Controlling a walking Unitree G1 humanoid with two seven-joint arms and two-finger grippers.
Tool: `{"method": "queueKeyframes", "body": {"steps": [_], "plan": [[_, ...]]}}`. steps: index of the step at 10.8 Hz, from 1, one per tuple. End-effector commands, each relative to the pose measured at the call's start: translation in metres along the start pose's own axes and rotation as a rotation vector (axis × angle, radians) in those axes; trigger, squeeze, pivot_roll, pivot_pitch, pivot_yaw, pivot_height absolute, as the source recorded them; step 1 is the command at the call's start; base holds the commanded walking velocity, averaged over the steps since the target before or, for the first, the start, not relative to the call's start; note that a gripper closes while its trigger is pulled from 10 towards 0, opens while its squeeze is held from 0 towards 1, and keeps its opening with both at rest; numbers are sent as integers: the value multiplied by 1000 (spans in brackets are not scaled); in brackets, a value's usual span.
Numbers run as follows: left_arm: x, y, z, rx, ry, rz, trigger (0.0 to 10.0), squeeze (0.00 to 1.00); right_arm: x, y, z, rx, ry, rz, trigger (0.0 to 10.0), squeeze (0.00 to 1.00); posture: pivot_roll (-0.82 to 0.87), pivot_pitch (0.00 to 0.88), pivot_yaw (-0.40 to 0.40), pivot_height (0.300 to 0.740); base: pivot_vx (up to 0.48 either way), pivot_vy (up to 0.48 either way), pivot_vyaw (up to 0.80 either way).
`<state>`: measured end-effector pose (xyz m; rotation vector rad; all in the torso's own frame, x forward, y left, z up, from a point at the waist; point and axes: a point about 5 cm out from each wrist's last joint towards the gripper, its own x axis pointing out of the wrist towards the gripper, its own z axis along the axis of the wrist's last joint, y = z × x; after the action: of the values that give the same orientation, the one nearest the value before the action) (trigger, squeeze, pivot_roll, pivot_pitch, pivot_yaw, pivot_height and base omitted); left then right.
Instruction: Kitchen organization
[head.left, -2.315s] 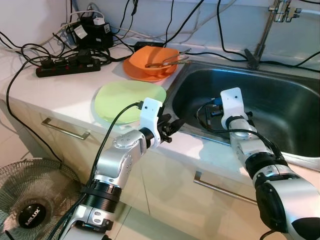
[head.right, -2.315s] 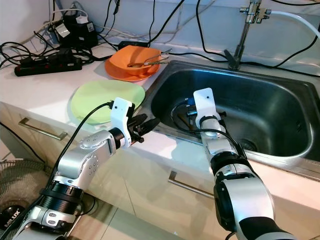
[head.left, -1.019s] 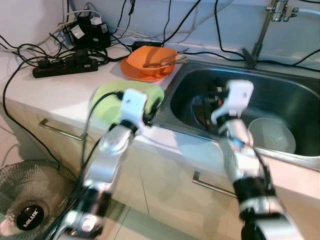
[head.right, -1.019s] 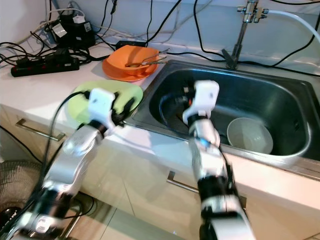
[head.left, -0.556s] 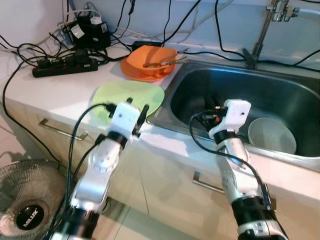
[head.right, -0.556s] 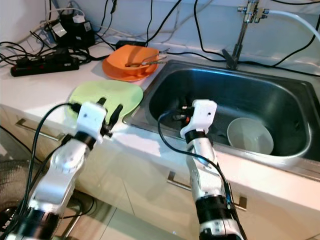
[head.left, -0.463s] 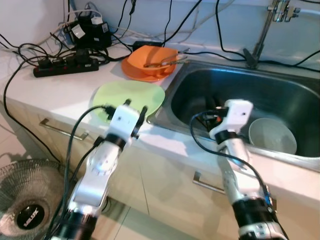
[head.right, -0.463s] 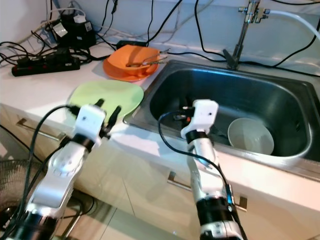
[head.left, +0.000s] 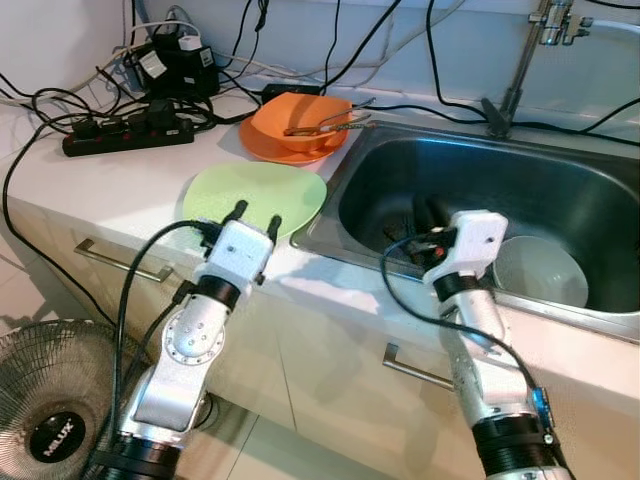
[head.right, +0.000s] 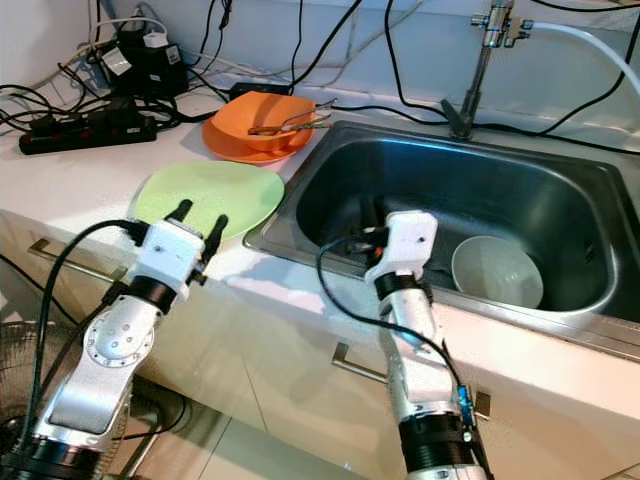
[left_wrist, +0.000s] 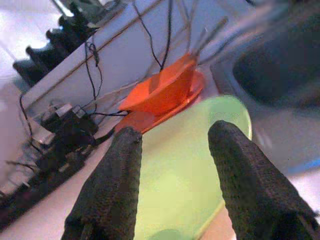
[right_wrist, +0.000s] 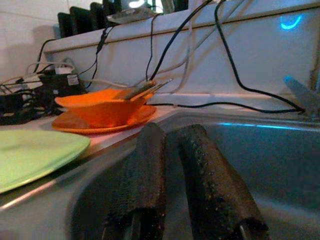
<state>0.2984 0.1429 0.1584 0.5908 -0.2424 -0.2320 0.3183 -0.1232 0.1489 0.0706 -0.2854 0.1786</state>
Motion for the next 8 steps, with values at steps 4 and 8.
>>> {"method": "queueKeyframes", "body": {"steps": [4,8], "plan": [[3,7,-1,317,57,-157,10000,0,1,7,-6,9,39,12,10000,0,169,12,45,740,0,0,0],[-2,9,2,435,69,-326,10000,0,1,12,-7,24,49,16,10000,0,175,21,49,740,0,0,0]]}}
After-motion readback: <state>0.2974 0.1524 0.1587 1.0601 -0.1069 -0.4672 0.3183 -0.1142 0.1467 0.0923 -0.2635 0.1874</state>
